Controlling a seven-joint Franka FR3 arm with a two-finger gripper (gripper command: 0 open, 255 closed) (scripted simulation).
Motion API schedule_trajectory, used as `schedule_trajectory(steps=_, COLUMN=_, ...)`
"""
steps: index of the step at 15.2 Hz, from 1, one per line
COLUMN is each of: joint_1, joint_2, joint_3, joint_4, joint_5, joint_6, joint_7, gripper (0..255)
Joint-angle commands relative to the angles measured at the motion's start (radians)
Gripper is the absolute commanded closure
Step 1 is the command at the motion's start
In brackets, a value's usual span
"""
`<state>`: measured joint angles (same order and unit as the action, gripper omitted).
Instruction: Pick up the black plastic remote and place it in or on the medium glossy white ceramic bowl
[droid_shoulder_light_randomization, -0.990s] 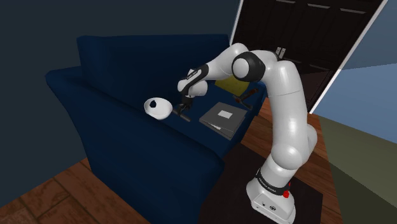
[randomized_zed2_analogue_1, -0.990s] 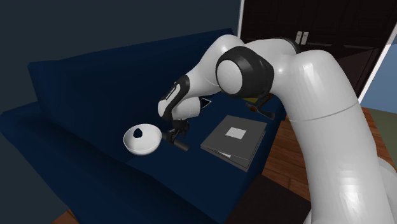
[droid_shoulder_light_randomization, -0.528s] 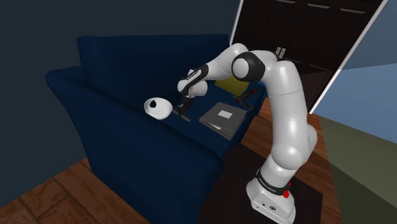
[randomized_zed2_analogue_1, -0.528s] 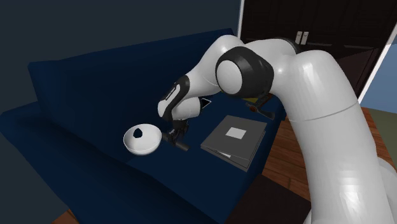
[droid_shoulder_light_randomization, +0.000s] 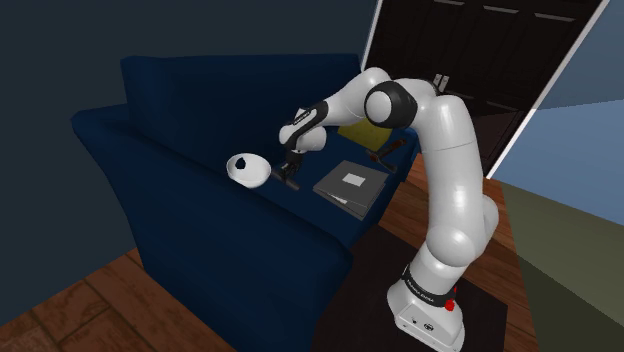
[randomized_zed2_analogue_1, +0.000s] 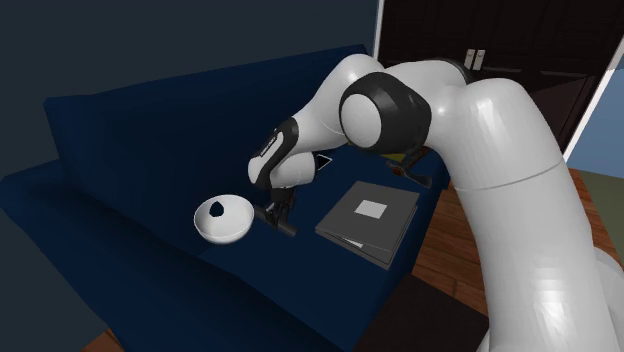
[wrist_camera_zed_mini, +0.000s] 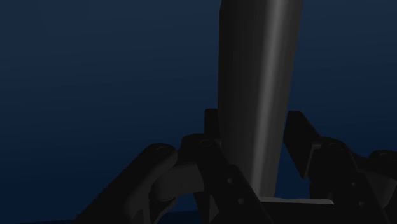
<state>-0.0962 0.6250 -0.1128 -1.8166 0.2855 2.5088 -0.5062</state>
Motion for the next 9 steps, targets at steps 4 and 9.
schedule_trajectory(steps=4, joint_1=0.003, joint_2=-0.025, joint_3=-0.005, joint_4=-0.001, joint_5=-0.007, joint_6=-0.026, joint_7=0.006, gripper=255)
schedule_trajectory(steps=9, joint_1=0.01, joint_2=-0.073, joint_3=-0.015, joint_4=-0.003, joint_5=-0.021, joint_6=-0.071, joint_7=0.02, gripper=255)
